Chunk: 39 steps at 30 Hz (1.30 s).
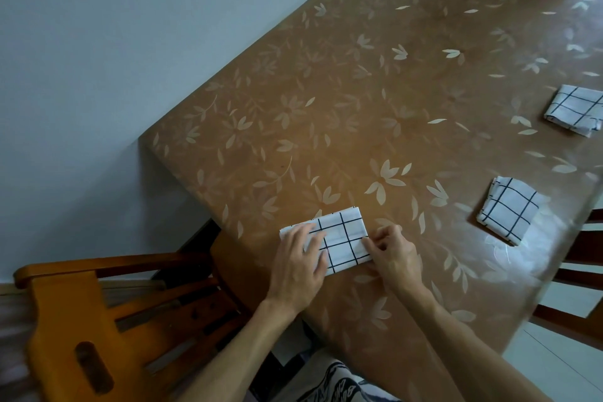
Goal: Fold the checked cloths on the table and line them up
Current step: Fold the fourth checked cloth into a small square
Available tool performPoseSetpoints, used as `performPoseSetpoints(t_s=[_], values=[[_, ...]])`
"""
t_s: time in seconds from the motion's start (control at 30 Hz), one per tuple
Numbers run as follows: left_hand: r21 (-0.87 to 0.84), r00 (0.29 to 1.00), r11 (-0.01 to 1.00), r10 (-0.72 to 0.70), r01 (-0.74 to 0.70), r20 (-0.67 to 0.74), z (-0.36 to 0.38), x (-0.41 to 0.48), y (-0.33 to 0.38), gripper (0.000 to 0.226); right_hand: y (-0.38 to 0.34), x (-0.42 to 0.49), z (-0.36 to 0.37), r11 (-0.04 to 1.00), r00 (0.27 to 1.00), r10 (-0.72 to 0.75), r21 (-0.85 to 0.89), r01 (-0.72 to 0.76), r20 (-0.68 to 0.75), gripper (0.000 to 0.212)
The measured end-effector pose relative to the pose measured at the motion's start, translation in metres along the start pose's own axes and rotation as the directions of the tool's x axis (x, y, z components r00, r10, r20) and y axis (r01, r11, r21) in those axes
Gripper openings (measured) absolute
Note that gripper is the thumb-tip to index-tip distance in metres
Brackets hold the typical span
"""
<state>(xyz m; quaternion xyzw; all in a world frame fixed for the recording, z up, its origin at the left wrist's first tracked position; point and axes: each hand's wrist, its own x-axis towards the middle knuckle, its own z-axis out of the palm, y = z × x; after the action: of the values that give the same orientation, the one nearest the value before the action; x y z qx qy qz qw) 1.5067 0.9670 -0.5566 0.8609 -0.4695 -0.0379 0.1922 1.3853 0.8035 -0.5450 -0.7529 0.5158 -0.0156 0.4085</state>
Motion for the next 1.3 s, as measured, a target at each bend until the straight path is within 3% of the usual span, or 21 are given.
performPoseSetpoints(t_s=[0.07, 0.2, 0.3, 0.37, 0.43, 0.53, 0.67, 0.93, 1.13, 1.3], values=[[0.094, 0.989, 0.991, 0.083, -0.095, 0.118, 0.019, 0.014, 0.008, 0.042, 0.002, 0.001, 0.001, 1.000, 1.000, -0.014, 0.004, 0.014, -0.011, 0.018], [0.176, 0.949, 0.978, 0.050, -0.109, 0.312, 0.043, 0.016, 0.000, 0.055, 0.005, 0.002, 0.003, 0.998, 0.998, -0.044, -0.039, 0.043, -0.035, 0.016], [0.200, 0.941, 0.975, 0.026, -0.099, 0.338, 0.046, 0.012, -0.003, 0.059, 0.010, -0.004, 0.014, 0.918, 0.928, -0.322, -0.301, 0.257, -0.188, 0.011], [0.216, 0.937, 0.973, 0.002, -0.082, 0.348, 0.045, 0.013, -0.001, 0.061, 0.011, -0.007, 0.030, 0.800, 0.849, -0.515, -0.420, 0.429, -0.115, 0.029], [0.243, 0.932, 0.967, -0.014, -0.081, 0.363, 0.045, 0.014, 0.000, 0.064, 0.011, -0.007, 0.046, 0.714, 0.790, -0.612, -0.398, 0.575, 0.044, 0.047], [0.252, 0.918, 0.966, -0.042, -0.064, 0.394, 0.042, 0.015, -0.003, 0.068, 0.014, 0.000, 0.058, 0.678, 0.779, -0.590, -0.393, 0.621, 0.212, 0.054], [0.262, 0.918, 0.965, -0.121, 0.018, 0.379, 0.031, 0.009, -0.014, 0.081, 0.025, 0.008, 0.053, 0.601, 0.785, -0.546, -0.518, 0.610, 0.292, 0.061], [0.279, 0.919, 0.959, -0.153, 0.050, 0.362, 0.018, -0.006, -0.029, 0.080, 0.005, 0.000, 0.060, 0.654, 0.867, -0.469, -0.594, 0.469, 0.169, 0.064], [0.294, 0.917, 0.955, -0.148, 0.035, 0.371, 0.016, -0.006, -0.029, 0.081, -0.003, 0.015, 0.068, 0.564, 0.772, -0.539, -0.536, 0.628, 0.338, 0.064], [0.276, 0.906, 0.961, -0.147, 0.035, 0.398, 0.012, -0.004, -0.029, 0.084, 0.012, 0.031, 0.040, 0.569, 0.833, -0.477, -0.623, 0.537, 0.282, 0.075]])
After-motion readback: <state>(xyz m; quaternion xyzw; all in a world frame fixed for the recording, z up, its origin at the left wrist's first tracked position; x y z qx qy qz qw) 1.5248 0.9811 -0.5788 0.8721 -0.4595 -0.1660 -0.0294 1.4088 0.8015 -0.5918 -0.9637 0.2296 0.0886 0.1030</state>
